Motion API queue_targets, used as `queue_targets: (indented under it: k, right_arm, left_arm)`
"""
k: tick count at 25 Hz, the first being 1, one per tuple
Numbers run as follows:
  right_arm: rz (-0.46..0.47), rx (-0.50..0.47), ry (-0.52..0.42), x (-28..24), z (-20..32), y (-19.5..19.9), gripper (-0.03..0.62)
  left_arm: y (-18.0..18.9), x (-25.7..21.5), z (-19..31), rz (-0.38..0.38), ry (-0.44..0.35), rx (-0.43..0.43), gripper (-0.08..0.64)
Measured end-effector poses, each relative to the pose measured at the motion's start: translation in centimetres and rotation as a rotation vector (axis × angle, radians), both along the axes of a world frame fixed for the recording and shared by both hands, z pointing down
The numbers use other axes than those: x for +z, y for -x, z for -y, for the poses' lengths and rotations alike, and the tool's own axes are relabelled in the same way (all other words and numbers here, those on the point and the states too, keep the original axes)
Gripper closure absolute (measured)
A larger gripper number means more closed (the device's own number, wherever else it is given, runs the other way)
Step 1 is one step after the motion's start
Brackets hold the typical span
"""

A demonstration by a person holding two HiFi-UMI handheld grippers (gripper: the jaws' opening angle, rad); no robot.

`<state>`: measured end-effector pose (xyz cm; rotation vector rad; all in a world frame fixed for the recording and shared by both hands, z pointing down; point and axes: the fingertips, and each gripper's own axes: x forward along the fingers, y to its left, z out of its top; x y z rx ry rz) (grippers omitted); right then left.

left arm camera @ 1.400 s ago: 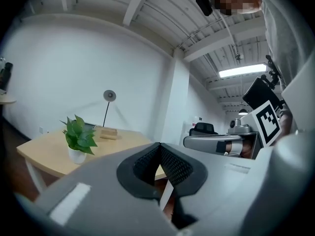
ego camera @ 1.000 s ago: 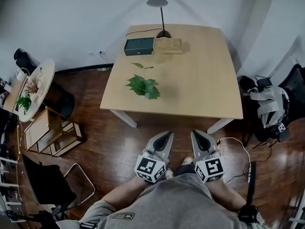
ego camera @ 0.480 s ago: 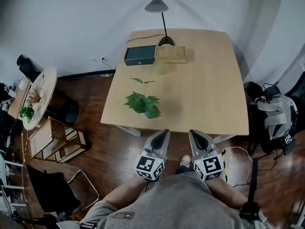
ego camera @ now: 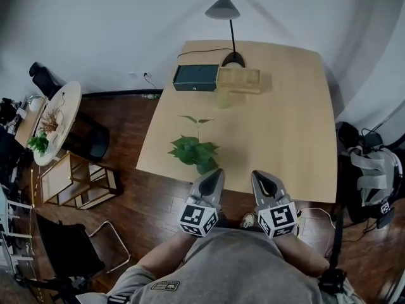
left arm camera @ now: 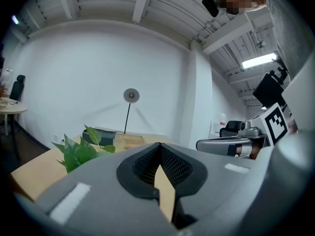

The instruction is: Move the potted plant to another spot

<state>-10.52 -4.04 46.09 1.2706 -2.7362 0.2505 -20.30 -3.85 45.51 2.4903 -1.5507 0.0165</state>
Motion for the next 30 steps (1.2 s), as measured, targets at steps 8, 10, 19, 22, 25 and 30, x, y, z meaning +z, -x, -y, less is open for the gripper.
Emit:
queue_targets:
  k: [8, 10, 19, 22, 25, 30]
  right_arm:
    - [-0.011, 0.022, 0.038, 1.2, 3.9, 3.1, 0.588]
    - [-0.018, 0.026, 0.040, 1.3, 4.7, 3.9, 0.588]
    - [-0.075, 0.013, 0.099, 4.6, 6.7, 6.0, 0.588]
    - [-0.107, -0.010, 0.132, 7.0, 6.9, 6.6, 0.588]
    - [-0.133, -0.038, 0.166, 9.4, 7.1, 7.5, 0.588]
    - [-0.178, -0.117, 0.208, 13.0, 7.0, 9.6, 0.586]
  left_arm:
    - [3.0, 1.5, 3.5, 0.004, 0.049, 0.022, 0.566]
    - [3.5, 1.5, 4.3, -0.001, 0.052, 0.037, 0.566]
    - [5.1, 3.7, 4.3, 0.006, 0.105, 0.059, 0.566]
    - [6.1, 5.9, 3.1, 0.030, 0.144, 0.028, 0.566]
    - [7.5, 8.7, 2.1, 0.068, 0.184, -0.010, 0.566]
    - [9.7, 12.0, 1.0, 0.143, 0.207, -0.047, 0.566]
